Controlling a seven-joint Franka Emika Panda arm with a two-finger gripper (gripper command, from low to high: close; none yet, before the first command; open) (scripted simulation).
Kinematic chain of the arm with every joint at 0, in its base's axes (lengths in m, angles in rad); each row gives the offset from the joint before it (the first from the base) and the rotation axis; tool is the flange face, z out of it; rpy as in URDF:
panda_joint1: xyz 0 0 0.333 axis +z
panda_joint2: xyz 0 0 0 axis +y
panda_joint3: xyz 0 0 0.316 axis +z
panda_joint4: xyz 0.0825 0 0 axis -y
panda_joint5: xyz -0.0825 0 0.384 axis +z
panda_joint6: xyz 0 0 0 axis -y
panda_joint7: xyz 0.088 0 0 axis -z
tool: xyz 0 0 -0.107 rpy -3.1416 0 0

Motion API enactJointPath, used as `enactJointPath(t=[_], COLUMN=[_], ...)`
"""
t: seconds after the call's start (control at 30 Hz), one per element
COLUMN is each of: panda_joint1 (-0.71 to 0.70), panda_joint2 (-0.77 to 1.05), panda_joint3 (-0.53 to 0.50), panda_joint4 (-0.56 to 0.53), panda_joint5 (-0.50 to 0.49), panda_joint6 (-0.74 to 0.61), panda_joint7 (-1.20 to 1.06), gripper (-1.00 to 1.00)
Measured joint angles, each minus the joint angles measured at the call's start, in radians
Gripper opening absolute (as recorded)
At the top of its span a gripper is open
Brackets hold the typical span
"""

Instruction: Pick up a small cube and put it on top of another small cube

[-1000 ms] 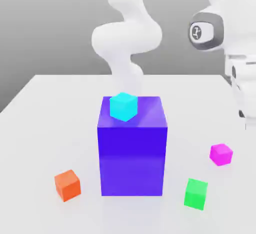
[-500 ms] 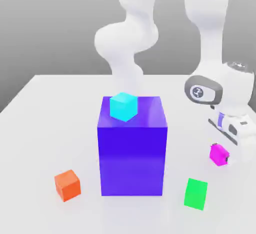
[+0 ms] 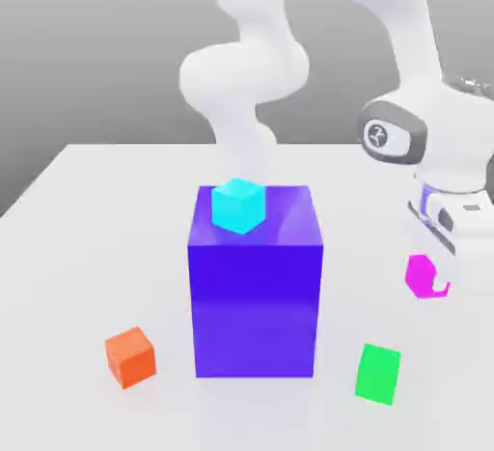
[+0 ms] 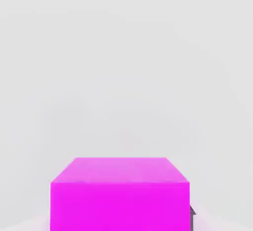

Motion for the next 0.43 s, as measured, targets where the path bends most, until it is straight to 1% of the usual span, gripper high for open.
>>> enactJointPath(t=[0.13, 0.17, 0.3, 0.33, 0.43], panda_joint1=[-0.139, -0.162, -0.155, -0.154, -0.154], panda_joint2=[-0.015, 0.003, 0.129, 0.159, 0.159], panda_joint3=[-0.064, -0.067, -0.061, -0.062, -0.062], panda_joint4=[0.074, 0.084, 0.099, 0.101, 0.101], panda_joint5=[0.010, 0.011, 0.007, 0.006, 0.006], panda_joint6=[-0.089, -0.081, 0.030, 0.058, 0.058], panda_joint7=[0.097, 0.108, 0.122, 0.124, 0.124], gripper=[-1.00, -1.00, -1.00, 1.00, 1.00])
